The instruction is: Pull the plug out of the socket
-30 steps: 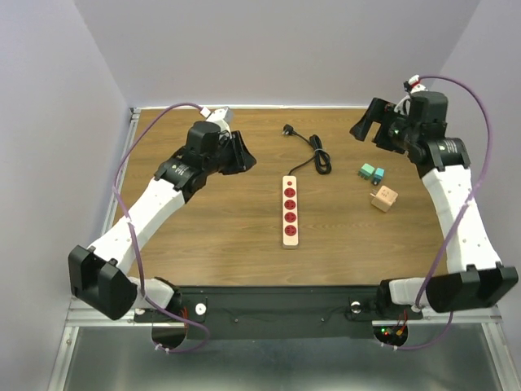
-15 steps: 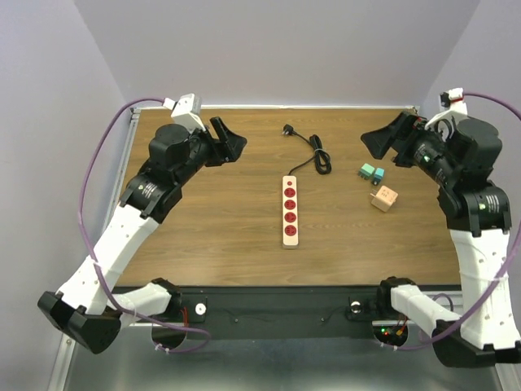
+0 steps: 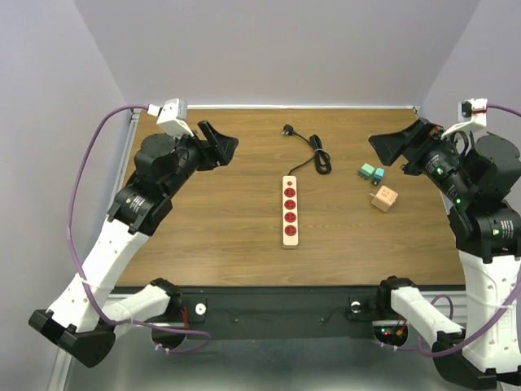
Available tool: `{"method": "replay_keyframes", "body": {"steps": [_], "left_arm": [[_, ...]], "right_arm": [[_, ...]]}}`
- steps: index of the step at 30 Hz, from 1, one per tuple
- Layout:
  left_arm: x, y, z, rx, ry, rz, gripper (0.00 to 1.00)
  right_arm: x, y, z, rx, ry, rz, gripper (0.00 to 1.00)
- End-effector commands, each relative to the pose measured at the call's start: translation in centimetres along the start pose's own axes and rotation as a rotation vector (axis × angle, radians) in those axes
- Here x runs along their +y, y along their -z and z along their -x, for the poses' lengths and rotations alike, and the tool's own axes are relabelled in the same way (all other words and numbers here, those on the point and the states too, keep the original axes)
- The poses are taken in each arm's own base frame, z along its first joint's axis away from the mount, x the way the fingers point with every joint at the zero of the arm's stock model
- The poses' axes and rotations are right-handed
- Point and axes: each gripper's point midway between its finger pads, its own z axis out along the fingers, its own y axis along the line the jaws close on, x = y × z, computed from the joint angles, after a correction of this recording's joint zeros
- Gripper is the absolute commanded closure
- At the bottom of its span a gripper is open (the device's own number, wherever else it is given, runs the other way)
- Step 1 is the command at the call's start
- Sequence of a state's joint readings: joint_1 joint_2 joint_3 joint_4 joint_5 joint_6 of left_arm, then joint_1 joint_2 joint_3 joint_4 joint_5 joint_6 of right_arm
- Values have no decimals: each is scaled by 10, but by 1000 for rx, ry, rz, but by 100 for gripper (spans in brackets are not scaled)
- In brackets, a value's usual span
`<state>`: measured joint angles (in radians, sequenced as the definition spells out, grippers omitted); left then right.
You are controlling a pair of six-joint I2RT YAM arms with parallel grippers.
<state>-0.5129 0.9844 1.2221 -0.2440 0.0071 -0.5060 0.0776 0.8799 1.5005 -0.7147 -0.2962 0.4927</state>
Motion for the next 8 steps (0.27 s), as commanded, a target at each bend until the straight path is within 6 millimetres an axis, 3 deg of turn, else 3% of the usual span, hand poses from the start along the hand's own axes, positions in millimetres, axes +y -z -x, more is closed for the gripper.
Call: {"method": "replay_keyframes", "body": {"steps": [1,8], "left_arm": [[3,4,11,-52,9,15,21],[3,8,10,-66,17,8,21]], "right_arm": [[23,5,28,-75,-28,63,0],[24,-8,18,-9,-58,93,0]]}}
